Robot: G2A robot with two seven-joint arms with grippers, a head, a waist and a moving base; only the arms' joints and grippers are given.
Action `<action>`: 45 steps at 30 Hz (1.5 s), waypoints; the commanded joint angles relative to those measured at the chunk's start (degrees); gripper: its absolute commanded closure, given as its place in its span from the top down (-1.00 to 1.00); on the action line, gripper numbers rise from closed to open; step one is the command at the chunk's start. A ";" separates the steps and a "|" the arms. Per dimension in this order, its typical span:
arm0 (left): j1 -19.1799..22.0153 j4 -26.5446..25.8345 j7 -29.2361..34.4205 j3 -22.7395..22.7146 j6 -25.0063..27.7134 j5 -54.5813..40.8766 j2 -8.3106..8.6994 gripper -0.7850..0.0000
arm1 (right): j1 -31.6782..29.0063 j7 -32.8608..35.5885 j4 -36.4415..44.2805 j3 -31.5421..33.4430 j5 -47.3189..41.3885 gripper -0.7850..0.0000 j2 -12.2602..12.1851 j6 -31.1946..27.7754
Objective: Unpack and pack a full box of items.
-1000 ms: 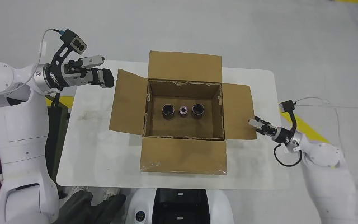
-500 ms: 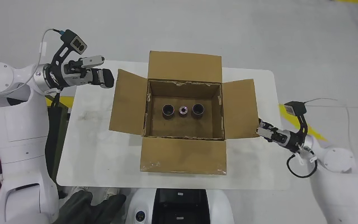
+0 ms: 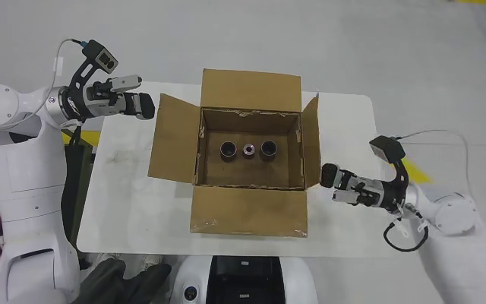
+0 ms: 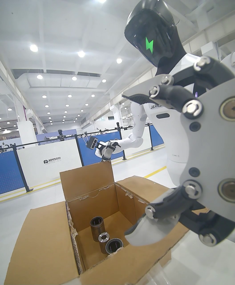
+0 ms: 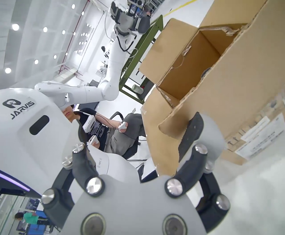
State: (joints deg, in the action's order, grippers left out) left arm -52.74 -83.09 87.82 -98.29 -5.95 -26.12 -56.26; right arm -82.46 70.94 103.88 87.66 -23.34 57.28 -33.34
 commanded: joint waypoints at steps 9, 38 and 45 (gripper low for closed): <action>0.00 0.00 0.00 0.00 0.00 0.00 0.00 1.00 | 6.23 -0.26 -0.31 -9.24 4.39 1.00 0.41 0.94; 0.00 0.00 0.00 0.00 0.00 0.00 0.00 1.00 | 19.34 -10.55 -7.58 -26.37 20.88 1.00 2.89 7.36; 0.00 0.00 0.00 0.00 0.00 0.00 0.00 1.00 | 16.27 -10.73 -5.69 -21.31 16.34 1.00 1.78 2.55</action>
State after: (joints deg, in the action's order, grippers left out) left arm -52.74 -83.09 87.82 -98.29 -5.95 -26.12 -56.26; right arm -65.46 60.16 97.97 64.98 -6.10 59.32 -30.15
